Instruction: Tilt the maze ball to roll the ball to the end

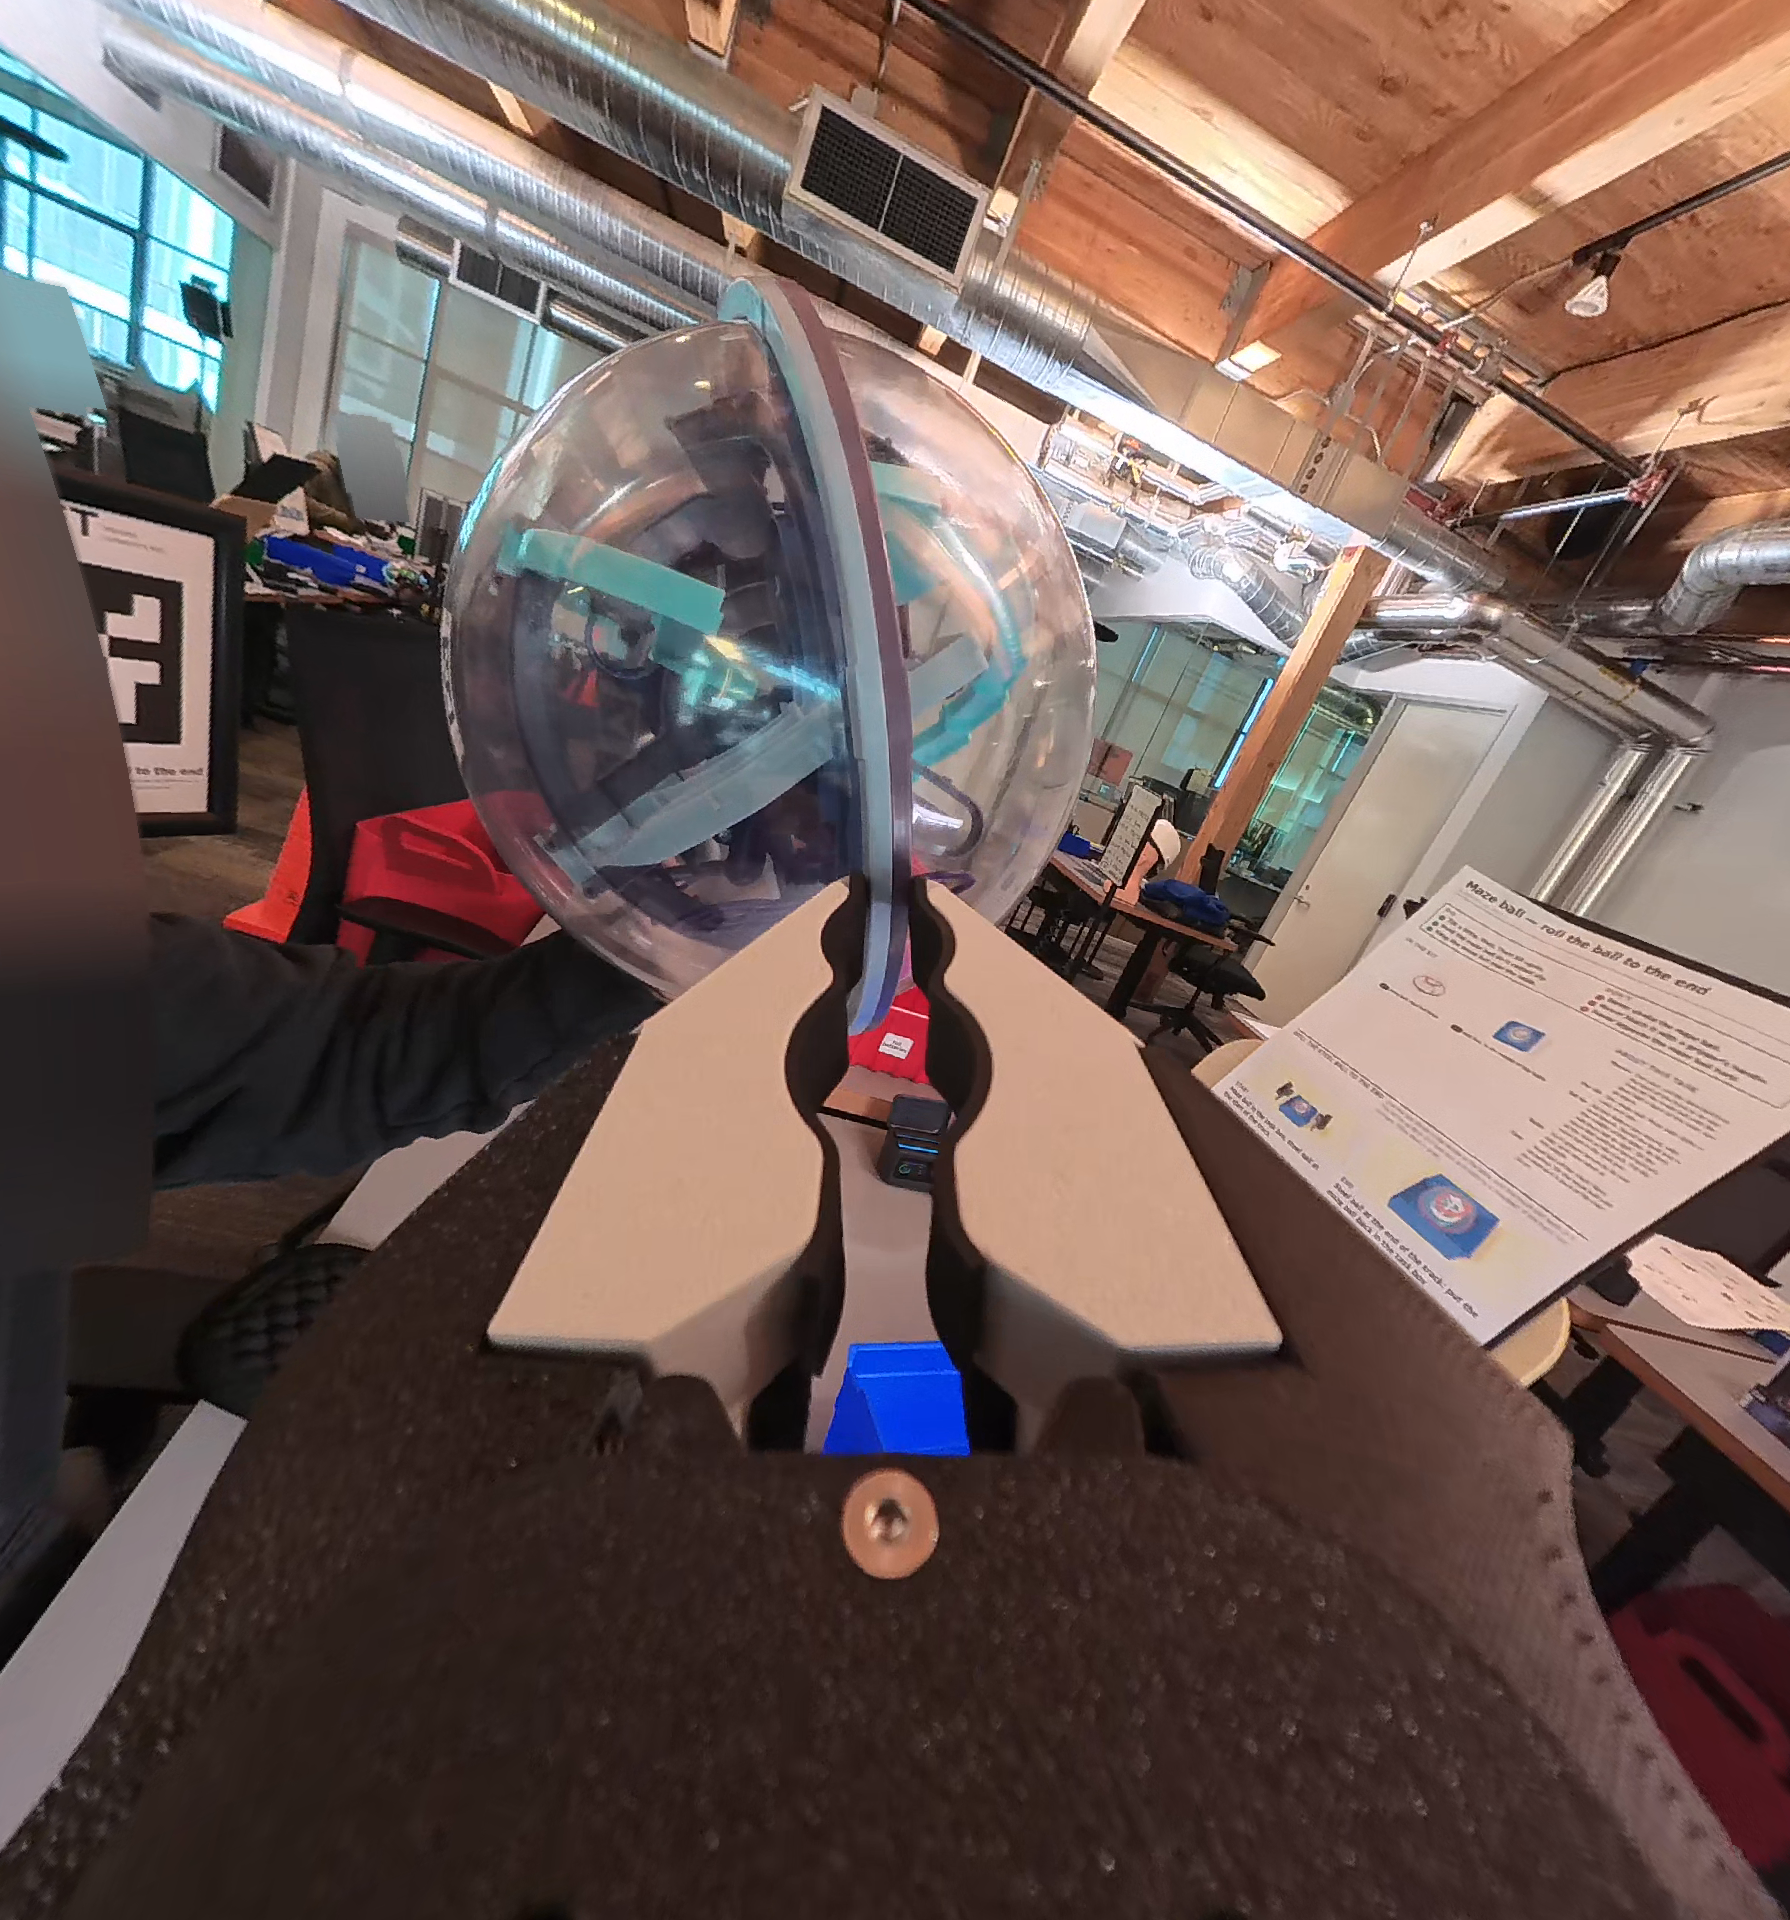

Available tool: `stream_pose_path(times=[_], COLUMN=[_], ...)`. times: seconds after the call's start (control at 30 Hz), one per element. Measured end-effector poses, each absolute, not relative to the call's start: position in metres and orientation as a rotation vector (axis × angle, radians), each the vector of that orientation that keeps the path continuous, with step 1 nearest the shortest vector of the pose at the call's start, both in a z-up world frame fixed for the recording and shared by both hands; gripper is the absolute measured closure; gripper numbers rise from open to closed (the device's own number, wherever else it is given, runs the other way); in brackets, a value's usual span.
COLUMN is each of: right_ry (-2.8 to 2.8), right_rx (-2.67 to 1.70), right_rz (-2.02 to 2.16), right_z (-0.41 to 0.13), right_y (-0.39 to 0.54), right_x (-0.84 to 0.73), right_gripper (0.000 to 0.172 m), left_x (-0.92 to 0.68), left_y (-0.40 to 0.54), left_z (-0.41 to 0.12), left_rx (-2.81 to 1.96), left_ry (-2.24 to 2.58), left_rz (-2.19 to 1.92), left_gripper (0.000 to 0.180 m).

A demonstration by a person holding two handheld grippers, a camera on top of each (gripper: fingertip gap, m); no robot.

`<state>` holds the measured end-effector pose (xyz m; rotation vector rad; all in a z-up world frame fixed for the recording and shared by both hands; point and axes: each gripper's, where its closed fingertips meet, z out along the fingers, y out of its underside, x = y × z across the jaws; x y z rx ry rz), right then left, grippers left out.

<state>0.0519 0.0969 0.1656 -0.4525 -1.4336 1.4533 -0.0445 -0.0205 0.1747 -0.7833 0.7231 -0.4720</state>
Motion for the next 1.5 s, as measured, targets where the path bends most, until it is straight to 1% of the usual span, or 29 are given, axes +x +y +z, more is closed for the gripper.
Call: stream_pose_path(times=[0.73, 1.5], right_ry=[-1.449, -1.473], right_rx=[-0.496, -0.676], right_rz=[1.414, 1.383], right_z=[0.170, 0.158], right_y=[0.094, 0.107], right_x=[0.052, 0.046], right_gripper=[0.166, 0.166], left_x=[-0.047, -0.059], left_y=[-0.020, -0.002], left_z=[0.176, 0.163], left_rx=[-0.765, -0.814], left_ry=[0.681, 0.562], left_rz=[-0.520, -0.665], left_gripper=[0.174, 0.173])
